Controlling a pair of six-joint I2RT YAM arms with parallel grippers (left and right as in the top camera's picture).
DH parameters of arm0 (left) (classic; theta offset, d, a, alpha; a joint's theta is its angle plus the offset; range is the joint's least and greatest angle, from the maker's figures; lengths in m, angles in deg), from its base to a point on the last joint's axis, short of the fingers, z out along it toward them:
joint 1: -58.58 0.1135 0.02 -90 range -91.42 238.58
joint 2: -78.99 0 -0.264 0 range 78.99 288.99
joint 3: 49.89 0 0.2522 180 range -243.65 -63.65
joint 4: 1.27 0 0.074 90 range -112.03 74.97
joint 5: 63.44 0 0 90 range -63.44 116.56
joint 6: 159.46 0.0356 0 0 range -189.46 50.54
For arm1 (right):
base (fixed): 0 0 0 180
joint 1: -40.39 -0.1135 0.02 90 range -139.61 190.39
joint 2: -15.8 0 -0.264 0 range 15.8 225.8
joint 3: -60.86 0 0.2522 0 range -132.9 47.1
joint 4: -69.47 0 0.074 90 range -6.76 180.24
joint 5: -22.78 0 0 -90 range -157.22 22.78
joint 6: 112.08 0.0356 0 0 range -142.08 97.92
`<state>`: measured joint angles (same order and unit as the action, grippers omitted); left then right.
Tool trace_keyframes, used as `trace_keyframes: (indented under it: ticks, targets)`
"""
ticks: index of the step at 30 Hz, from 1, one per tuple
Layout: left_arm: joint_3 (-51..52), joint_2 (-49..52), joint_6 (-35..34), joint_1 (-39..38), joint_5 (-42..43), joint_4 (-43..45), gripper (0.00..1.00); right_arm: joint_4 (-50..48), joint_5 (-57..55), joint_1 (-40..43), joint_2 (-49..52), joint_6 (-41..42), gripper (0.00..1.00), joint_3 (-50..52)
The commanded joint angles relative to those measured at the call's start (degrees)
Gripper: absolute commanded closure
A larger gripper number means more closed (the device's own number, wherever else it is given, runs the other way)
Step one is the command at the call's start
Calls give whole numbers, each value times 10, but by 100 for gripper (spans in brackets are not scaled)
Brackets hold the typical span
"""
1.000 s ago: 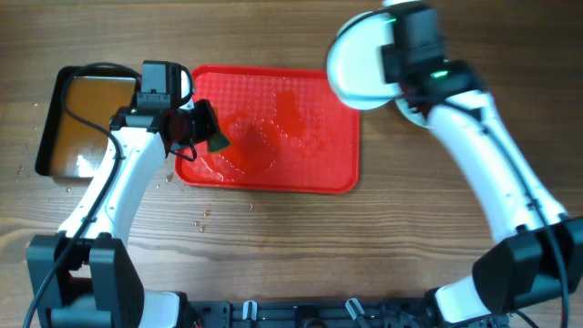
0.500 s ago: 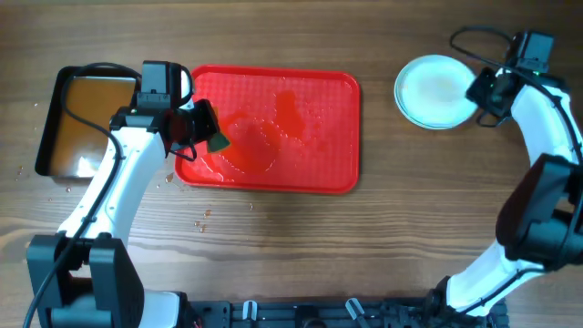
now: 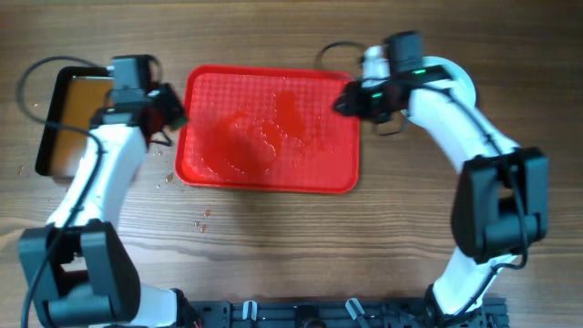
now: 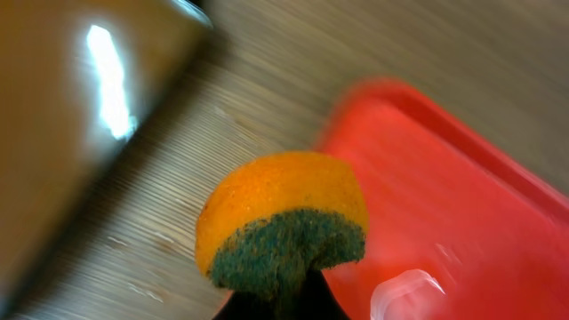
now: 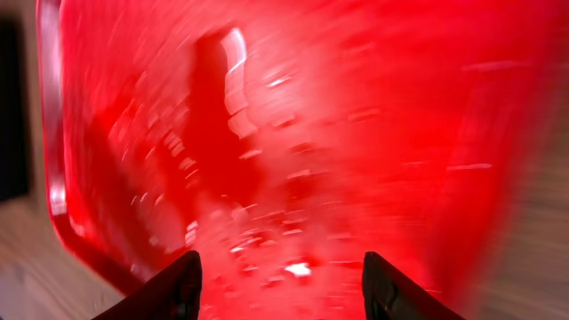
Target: Clean dirty plates on tray and stack at the side
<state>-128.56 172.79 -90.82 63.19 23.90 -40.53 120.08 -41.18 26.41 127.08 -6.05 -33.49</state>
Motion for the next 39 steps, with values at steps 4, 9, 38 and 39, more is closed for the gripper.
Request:
trace_keyframes:
  ticks: [4,9,38,39]
  targets:
    - [1,31,-1,157,-12,35,96,-9,-99,-152,3,42,38,6]
    - [1,102,-1,230,28,89,96,-49,-97,-228,3,65,38,6]
    - [-9,-232,-119,260,294,-315,0,167,-270,-292,-372,50,39,6]
    - [-9,-232,-120,260,294,-331,0,182,-299,-305,-388,50,39,6]
